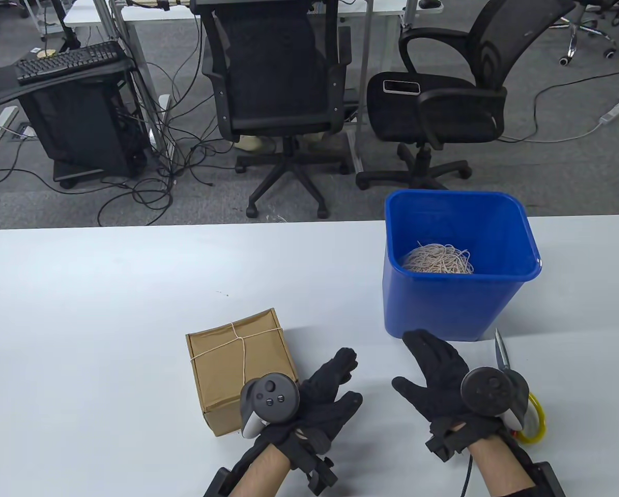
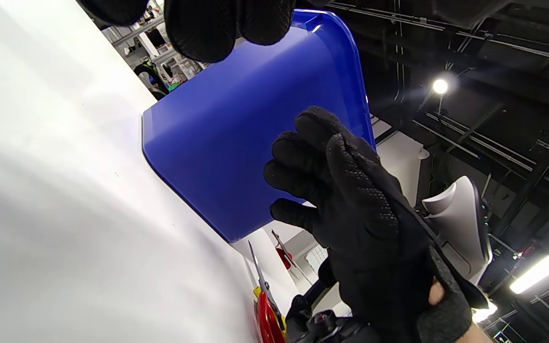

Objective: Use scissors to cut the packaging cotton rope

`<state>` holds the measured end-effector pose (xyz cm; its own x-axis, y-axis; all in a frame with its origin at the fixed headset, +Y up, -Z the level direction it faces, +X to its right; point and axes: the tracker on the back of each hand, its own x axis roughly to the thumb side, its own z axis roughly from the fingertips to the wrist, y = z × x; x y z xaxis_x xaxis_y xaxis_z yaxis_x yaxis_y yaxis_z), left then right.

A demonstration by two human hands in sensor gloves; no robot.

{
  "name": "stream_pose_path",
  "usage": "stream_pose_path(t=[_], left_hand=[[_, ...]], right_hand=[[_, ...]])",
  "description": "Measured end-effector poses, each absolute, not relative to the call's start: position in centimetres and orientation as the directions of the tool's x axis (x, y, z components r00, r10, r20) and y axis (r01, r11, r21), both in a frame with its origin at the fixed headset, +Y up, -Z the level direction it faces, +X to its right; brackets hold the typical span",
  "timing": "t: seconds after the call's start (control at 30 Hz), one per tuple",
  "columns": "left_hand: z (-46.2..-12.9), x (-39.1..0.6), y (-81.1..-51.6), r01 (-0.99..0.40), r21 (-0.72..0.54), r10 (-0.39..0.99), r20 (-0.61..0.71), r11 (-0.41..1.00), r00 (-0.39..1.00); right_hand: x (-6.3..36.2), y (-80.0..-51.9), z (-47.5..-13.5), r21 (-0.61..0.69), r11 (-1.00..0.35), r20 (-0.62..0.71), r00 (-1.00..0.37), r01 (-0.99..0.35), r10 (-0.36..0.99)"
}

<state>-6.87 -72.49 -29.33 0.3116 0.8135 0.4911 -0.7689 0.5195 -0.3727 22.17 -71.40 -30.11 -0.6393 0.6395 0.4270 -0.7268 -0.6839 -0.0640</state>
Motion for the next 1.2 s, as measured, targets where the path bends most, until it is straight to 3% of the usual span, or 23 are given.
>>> stream_pose_path(t=[0.43,0.53,0.67,0.77,0.83,0.93,1.03,1.1,1.2], left_hand=[[-28.6,-6.7,-71.0,-0.775,-0.349,0.794,0.528,0.527,0.302],[-28.4,-6.7,-69.0,-0.818,-0.347,0.817,0.527,0.459,0.234],[-27.9,-7.4,-64.2,-0.899,-0.359,0.879,0.473,0.253,0.058],[-27.5,-8.9,-60.8,-0.906,-0.346,0.876,0.480,0.243,0.052],[-27.4,-11.1,-58.5,-0.908,-0.285,0.851,0.510,0.306,0.126],[-27.7,-15.1,-57.0,-0.876,-0.113,0.775,0.528,0.469,0.347],[-28.7,-19.0,-57.9,-0.670,0.019,0.588,0.460,0.742,0.665],[-29.5,-20.7,-59.5,-0.453,-0.022,0.425,0.385,0.891,0.819],[-31.2,-22.6,-62.8,-0.227,-0.175,0.275,0.333,0.958,0.902]], right_hand=[[22.7,-71.3,-29.9,-0.064,-0.668,0.417,-0.628,-0.741,0.657],[22.8,-71.1,-30.0,-0.067,-0.662,0.421,-0.623,-0.747,0.660],[23.0,-70.9,-30.0,-0.076,-0.657,0.423,-0.620,-0.750,0.660],[23.2,-70.9,-30.0,-0.075,-0.651,0.418,-0.616,-0.755,0.667],[23.2,-70.9,-30.1,-0.074,-0.653,0.414,-0.619,-0.754,0.668],[23.1,-71.0,-30.1,-0.067,-0.660,0.411,-0.623,-0.748,0.665],[22.8,-71.1,-30.1,-0.061,-0.664,0.417,-0.623,-0.745,0.661],[22.7,-71.1,-30.1,-0.061,-0.667,0.420,-0.625,-0.742,0.658],[22.6,-71.1,-30.1,-0.058,-0.672,0.423,-0.628,-0.738,0.653]])
